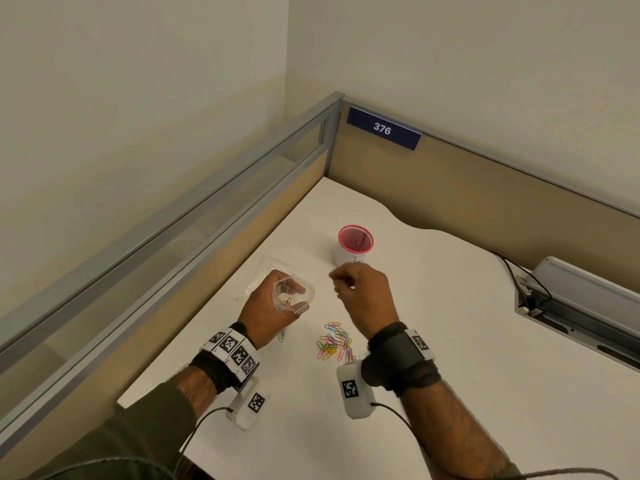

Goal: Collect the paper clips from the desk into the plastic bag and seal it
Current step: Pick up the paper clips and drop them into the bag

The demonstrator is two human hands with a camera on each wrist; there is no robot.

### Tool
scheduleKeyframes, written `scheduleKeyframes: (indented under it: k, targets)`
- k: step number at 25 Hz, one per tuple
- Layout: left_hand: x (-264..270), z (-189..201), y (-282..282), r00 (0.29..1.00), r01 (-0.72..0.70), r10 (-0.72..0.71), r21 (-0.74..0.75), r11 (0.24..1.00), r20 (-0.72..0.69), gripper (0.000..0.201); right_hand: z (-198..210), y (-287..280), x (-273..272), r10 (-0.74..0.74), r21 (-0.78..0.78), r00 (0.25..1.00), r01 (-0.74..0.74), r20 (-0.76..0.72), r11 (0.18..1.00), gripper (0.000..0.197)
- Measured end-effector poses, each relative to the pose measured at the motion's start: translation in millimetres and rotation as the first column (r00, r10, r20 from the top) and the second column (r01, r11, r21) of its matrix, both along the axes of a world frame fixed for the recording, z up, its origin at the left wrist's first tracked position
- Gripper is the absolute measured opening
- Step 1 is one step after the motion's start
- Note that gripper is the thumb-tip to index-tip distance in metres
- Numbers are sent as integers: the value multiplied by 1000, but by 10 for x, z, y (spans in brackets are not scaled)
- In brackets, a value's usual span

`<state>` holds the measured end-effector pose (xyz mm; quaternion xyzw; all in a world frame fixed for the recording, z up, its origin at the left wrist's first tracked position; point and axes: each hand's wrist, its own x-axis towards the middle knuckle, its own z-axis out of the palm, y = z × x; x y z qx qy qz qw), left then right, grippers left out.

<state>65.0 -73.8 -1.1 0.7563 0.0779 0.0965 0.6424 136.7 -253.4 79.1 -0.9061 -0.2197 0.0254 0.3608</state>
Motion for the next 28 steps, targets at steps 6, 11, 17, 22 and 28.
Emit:
scheduleKeyframes:
  k: [6, 11, 17, 22, 28]
  targets:
    - [5, -12, -6, 1000, 5, -5, -15, 1000, 2, 36, -1010, -375, 83, -54, -555, 946, -140, -318, 820, 40]
    - [9, -37, 47, 1000, -6, 5, -8, 1000, -7, 37, -1217, -353, -63, 90, -572, 958, -236, -271, 786, 35]
    - [-10, -36, 61, 1000, -21, 22, 20, 1000, -19, 36, -1125, -692, -159, -29, -531, 945, -158, -327, 832, 59]
    - [-23, -12, 43, 999, -22, 23, 49, 999, -25, 35, -1218, -418, -233, -25, -568, 953, -158, -301, 808, 62]
    - [-44, -18, 109, 999, -30, 31, 43, 999, -28, 35, -1318, -191, -252, 12, -593, 986, -111, -168, 798, 22]
